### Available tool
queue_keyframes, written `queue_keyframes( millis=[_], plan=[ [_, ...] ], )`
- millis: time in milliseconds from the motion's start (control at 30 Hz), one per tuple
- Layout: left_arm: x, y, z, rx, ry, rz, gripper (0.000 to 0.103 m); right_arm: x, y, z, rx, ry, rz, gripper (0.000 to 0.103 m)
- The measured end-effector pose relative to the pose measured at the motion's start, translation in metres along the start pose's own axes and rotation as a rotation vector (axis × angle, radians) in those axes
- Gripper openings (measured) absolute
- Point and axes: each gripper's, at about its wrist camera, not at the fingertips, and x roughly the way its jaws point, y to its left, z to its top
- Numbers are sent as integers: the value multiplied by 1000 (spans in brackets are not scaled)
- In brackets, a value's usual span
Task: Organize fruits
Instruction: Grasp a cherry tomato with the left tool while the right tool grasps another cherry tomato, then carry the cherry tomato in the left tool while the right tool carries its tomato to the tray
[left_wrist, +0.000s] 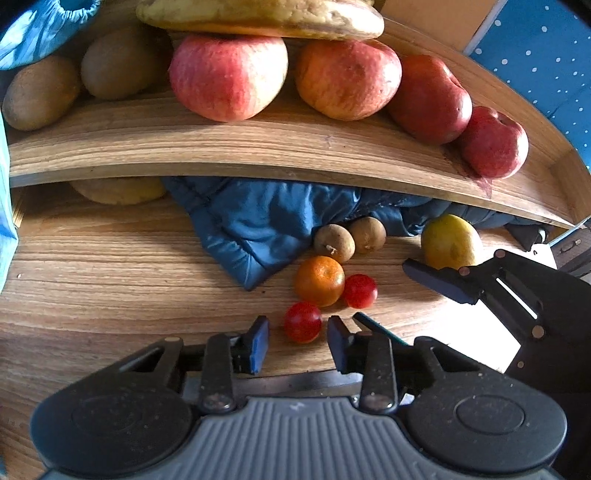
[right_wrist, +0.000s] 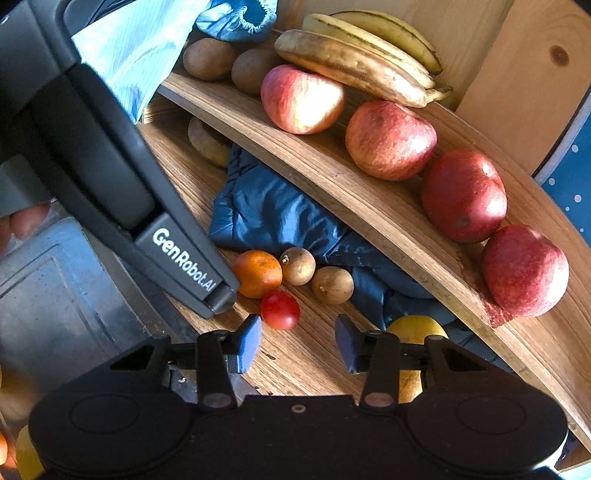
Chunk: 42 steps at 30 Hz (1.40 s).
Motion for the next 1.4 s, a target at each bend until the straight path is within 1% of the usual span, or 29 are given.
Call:
queue_keyframes(
  millis=[167,300,533,667,833,1033,1400],
  plan=[
    [1,0,2,-2,-5,9,33,4,-2,0,-1,-2,7,45],
    [2,2,4,-13,-3,10,25,3,-2,-1,1,-6,10,43],
    [2,3,5,-8,-7,11,24,7,-5,-1,25,-5,22,38],
    [1,4,4,-6,-8,10,24,7,-10,0,41,-2,36,31],
    [2,3,5,-8,-9,10,24,8,-9,2,53,-3,44,26],
    [0,4,4,-2,-18,7,23,12,-12,3,69,-2,48,26],
    [-2,6,0,2,-19,6,22,1,-10,-1,91,-4,33,25]
  ],
)
